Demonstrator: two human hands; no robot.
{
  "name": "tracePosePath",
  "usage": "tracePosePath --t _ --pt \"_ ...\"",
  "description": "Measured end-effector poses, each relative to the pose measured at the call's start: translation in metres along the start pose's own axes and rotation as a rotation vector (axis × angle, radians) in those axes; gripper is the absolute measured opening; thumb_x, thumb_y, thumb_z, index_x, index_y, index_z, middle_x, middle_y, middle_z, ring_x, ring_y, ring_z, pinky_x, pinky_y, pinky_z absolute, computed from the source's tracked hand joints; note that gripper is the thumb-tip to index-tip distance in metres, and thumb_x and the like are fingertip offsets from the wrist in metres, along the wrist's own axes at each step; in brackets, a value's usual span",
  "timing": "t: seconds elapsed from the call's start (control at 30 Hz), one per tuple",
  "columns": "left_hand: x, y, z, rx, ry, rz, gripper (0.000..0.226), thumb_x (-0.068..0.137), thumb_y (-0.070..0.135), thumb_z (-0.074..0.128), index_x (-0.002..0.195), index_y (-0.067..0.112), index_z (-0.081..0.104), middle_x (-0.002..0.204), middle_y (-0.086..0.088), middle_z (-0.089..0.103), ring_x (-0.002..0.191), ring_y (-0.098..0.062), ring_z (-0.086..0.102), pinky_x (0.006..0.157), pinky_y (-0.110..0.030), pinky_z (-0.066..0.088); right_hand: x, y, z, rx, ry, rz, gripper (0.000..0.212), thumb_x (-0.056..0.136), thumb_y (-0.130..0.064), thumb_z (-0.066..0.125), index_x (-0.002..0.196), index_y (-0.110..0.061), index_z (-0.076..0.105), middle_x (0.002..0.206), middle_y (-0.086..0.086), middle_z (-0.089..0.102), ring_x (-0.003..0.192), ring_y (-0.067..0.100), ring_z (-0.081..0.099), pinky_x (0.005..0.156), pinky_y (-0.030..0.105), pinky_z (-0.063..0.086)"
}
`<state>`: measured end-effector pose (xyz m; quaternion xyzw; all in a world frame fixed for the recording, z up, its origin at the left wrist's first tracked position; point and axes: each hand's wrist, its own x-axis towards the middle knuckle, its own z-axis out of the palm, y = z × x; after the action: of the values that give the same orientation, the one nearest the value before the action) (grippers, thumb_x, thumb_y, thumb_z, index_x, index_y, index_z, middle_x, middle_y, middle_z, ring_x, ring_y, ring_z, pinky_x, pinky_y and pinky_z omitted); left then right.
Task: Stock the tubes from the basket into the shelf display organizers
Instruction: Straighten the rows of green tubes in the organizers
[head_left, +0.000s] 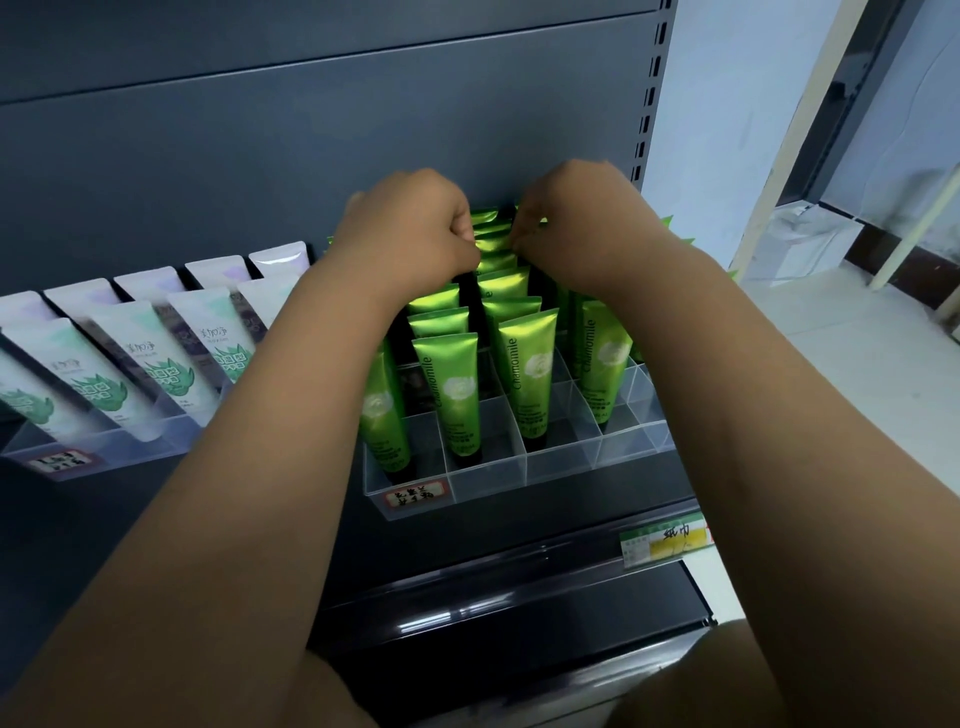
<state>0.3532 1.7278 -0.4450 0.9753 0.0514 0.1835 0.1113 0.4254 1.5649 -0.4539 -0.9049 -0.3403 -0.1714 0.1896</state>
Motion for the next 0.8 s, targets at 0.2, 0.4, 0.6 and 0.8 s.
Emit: tracePosePath --t 0.2,0.4,0.6,0.8 --pt "0.0024 -0.0044 -0.0018 -0.06 -0.045 -0.032 0.006 0.078 0.027 0.07 0.073 0.029 0.07 0.074 0.012 0.066 0.085 -0.023 0.067 0.084 -0.042 0.057 0.0006 -0.0018 0.0015 -0.005 0.008 0.019 0.023 0.081 -0.022 0.055 0.09 -0.018 0.077 0.091 0.006 0.071 0.087 0.031 0.066 0.08 0.041 0.058" --pt "0.0013 -0.003 0.0011 -0.1 -0.054 0.028 0.011 0.079 0.016 0.074 0.079 0.026 0.078 0.076 0.012 0.071 0.082 -0.017 0.069 0.083 -0.038 0.058 0.0001 -0.0006 0.0018 -0.017 0.001 0.012 0.022 0.084 -0.021 0.058 0.091 -0.019 0.078 0.091 0.006 0.072 0.087 0.03 0.065 0.08 0.041 0.058" --pt "0.0019 -0.0045 0.0031 -0.067 -0.012 0.025 0.013 0.08 0.021 0.072 0.074 0.032 0.075 0.077 0.009 0.07 0.085 -0.023 0.067 0.081 -0.044 0.059 0.0004 0.0 0.0033 -0.006 -0.016 -0.018 0.02 0.086 -0.021 0.058 0.09 -0.018 0.077 0.092 0.008 0.072 0.089 0.032 0.064 0.08 0.039 0.056" --pt "0.003 -0.007 0.0039 -0.12 0.012 0.004 0.005 0.083 0.023 0.073 0.083 0.02 0.078 0.074 0.008 0.069 0.081 -0.02 0.067 0.076 -0.033 0.056 0.0007 -0.0004 0.0017 0.017 -0.044 -0.039 0.022 0.084 -0.022 0.057 0.091 -0.02 0.078 0.094 0.006 0.073 0.092 0.03 0.065 0.082 0.041 0.056"
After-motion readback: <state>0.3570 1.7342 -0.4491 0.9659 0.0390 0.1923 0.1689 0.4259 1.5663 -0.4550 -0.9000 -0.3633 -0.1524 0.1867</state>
